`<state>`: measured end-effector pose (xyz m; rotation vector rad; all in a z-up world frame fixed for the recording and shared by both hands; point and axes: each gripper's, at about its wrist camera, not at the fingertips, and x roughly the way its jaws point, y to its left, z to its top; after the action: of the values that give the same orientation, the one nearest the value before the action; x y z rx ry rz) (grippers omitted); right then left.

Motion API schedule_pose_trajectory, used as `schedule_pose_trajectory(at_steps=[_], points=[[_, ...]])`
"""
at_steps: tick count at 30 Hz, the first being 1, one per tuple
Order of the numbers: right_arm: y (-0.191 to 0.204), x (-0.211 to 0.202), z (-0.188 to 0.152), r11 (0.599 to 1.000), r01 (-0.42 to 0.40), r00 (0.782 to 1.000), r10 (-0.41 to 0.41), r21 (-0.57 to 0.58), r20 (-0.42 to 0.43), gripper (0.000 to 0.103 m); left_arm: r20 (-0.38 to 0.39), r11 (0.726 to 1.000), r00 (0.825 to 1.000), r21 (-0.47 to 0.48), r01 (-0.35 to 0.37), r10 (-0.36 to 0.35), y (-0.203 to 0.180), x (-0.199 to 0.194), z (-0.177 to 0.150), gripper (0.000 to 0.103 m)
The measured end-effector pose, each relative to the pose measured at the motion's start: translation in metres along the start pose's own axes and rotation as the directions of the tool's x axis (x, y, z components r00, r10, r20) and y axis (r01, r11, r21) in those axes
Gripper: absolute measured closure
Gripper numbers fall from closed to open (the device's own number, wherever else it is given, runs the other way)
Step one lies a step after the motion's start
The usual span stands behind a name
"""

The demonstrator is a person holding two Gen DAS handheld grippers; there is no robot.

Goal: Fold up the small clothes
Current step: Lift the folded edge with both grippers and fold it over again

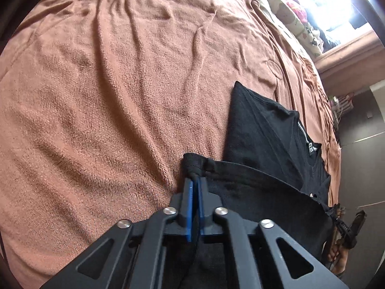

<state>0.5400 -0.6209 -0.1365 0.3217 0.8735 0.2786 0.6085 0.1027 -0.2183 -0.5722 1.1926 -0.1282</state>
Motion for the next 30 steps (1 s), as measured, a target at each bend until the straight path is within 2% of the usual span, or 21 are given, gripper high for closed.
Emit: schedule_pose_trajectory(at_steps=[4,8,10,14,18,23,30], points=[[0.000,-0.018,0.003,1.000,-0.020,0.999,0.021,-0.011,0.034,0.102,0.074,0.999,0.997,0.055,0.001,-0.005,-0.014,-0.026,-0.001,0.102],[0.011,-0.039,0.003,0.999,-0.003,0.997,0.006,-0.048,0.078,0.102,0.138,0.995,0.990,0.098,0.011,-0.024,-0.032,-0.055,0.001,0.102],[0.015,-0.051,0.003,0.999,-0.004,0.994,0.010,-0.050,0.107,0.103,0.166,0.993,0.986,0.122,-0.007,-0.013,-0.044,-0.068,0.003,0.102],[0.019,-0.079,0.007,0.999,0.003,0.984,0.005,-0.044,0.179,0.103,0.241,0.984,0.971,0.170,-0.052,0.010,-0.064,-0.095,0.007,0.102],[0.023,-0.099,0.014,0.999,0.005,0.975,0.004,-0.043,0.221,0.103,0.287,0.982,0.958,0.178,-0.057,0.003,-0.077,-0.113,0.018,0.102],[0.029,-0.106,0.026,0.999,0.016,0.970,-0.004,-0.050,0.244,0.103,0.324,0.980,0.946,0.187,-0.067,0.003,-0.089,-0.120,0.034,0.102],[0.037,-0.090,0.055,0.997,0.043,0.971,-0.028,-0.060,0.237,0.103,0.355,0.976,0.934,0.191,-0.108,0.034,-0.101,-0.111,0.058,0.102]])
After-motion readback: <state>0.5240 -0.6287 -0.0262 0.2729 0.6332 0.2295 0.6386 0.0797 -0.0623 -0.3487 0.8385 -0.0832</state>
